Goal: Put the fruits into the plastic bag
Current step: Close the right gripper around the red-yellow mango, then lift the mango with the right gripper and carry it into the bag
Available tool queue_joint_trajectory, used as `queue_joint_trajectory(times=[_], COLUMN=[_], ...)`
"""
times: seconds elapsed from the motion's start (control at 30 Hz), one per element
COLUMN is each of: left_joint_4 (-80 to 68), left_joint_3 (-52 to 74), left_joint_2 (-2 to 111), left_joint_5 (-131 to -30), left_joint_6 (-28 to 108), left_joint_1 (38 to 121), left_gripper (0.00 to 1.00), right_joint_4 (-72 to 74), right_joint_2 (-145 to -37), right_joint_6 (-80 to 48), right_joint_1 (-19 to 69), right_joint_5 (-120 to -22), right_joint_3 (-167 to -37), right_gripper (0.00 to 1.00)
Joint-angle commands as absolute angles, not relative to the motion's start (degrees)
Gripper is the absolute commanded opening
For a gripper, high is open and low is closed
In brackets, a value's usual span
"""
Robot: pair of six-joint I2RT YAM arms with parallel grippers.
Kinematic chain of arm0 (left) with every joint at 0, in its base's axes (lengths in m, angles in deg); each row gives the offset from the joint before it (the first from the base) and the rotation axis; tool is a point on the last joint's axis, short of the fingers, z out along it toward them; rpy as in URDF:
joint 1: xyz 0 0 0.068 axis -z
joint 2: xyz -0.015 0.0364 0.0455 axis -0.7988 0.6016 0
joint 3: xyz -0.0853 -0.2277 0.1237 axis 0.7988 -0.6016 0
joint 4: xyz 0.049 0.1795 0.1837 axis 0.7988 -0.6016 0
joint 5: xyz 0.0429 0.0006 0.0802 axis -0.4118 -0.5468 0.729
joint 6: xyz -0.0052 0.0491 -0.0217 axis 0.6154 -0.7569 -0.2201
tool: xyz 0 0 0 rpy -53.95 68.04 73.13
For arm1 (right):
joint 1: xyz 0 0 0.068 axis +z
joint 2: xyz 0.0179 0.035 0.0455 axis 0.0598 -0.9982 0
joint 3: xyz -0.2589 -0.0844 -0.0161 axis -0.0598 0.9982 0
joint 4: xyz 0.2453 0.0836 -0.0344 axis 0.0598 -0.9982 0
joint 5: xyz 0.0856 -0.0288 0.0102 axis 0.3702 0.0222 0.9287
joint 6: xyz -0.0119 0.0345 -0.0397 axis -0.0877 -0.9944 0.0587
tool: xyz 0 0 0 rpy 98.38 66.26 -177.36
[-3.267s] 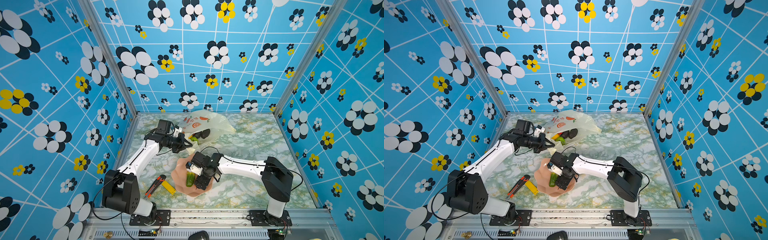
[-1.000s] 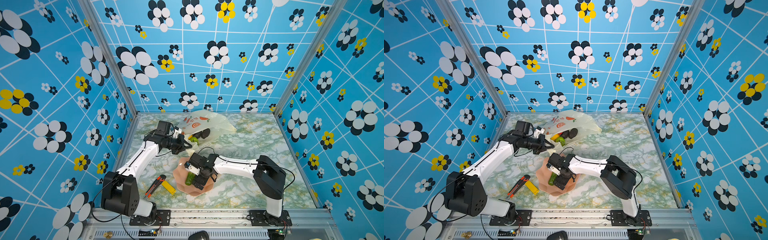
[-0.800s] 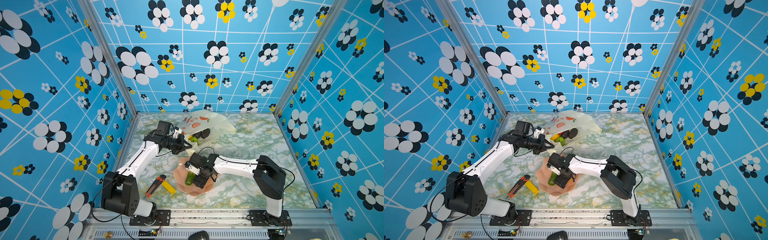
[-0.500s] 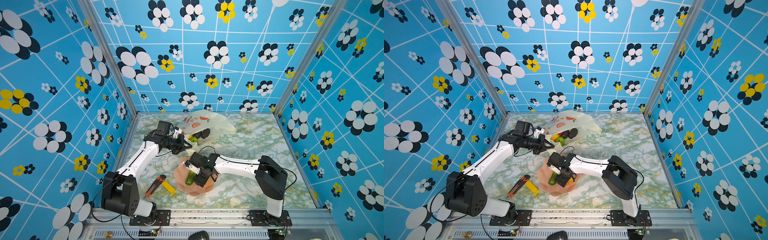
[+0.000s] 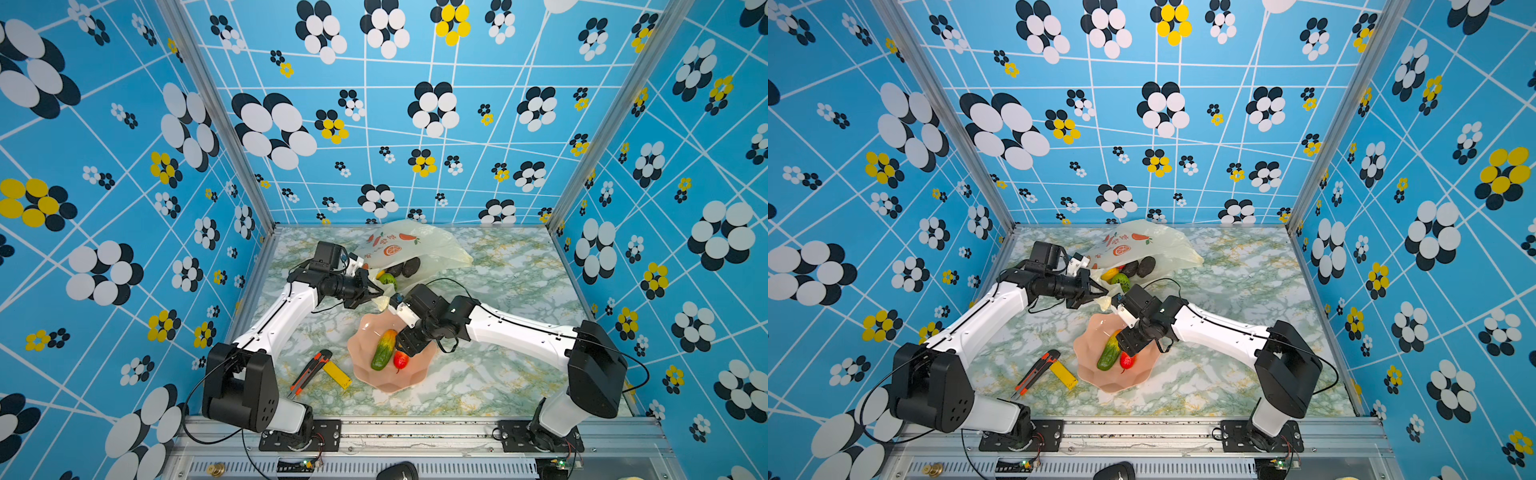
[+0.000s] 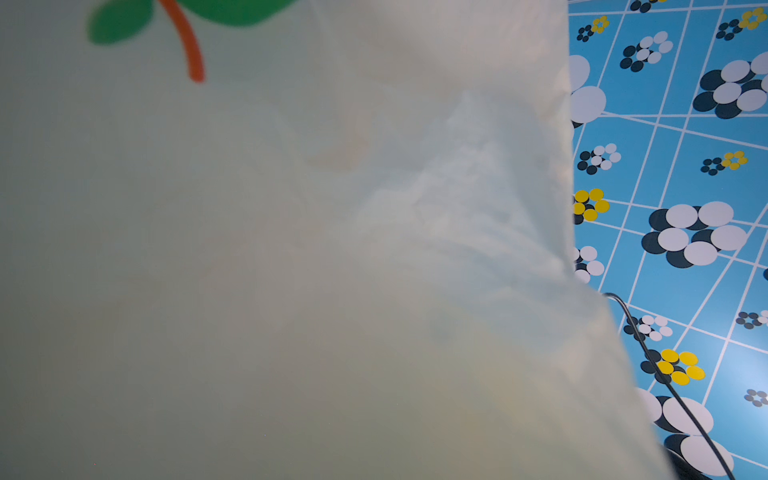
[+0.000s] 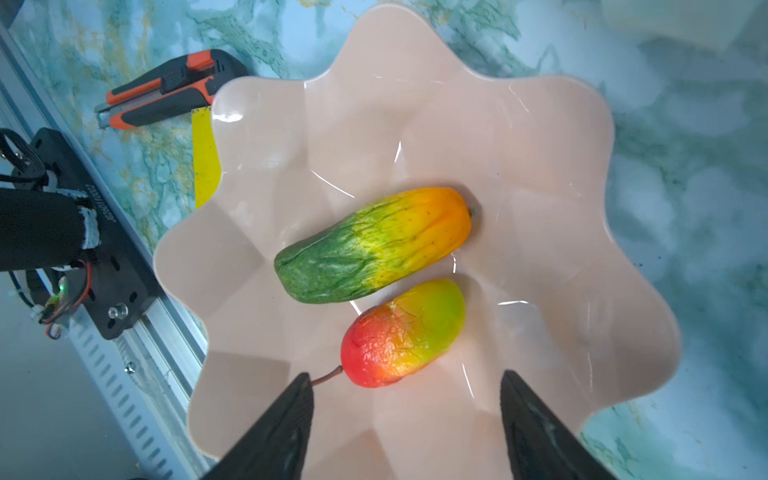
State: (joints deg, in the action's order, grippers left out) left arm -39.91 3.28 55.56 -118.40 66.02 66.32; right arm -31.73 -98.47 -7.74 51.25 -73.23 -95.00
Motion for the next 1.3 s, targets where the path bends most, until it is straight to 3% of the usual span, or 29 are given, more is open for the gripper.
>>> queue_joint_trajectory(times=[0.0,0.27,0.57,0.73,0.93,1.27], left_joint_4=[-39.8,-40.2,-40.4,-40.7,-40.9,-39.9], left_joint_3=[4.3,4.1,3.6,3.8,3.3,3.1], left_joint_2=[56.4,56.6,56.9,57.1,56.8,56.8], left_joint_5=[-119.3,-119.7,-120.2,-120.5,-120.8,-121.1], left_joint_6=[64.9,64.3,63.8,63.5,63.2,63.6], left_joint_1=[66.3,65.6,64.6,64.1,63.4,63.2], left_gripper=[0.00,0.00,0.00,0.00,0.00,0.00], right_joint_4=[-36.6,-41.8,-39.3,-39.4,-42.1,-37.2], right_joint_2=[-101.3,-108.5,-114.5,-117.2,-117.7,-109.4], right_joint_6=[-6.2,-2.5,-5.5,-7.2,-7.1,-10.5], right_joint_1=[51.5,52.2,52.6,52.6,52.7,52.7], right_joint_5=[-70.9,-71.4,-70.4,-69.7,-70.9,-73.3], right_joint_3=[-97.2,-100.3,-103.6,-106.1,-107.3,-101.7], right_gripper=[0.80,0.89,0.86,0.73,0.47,0.32])
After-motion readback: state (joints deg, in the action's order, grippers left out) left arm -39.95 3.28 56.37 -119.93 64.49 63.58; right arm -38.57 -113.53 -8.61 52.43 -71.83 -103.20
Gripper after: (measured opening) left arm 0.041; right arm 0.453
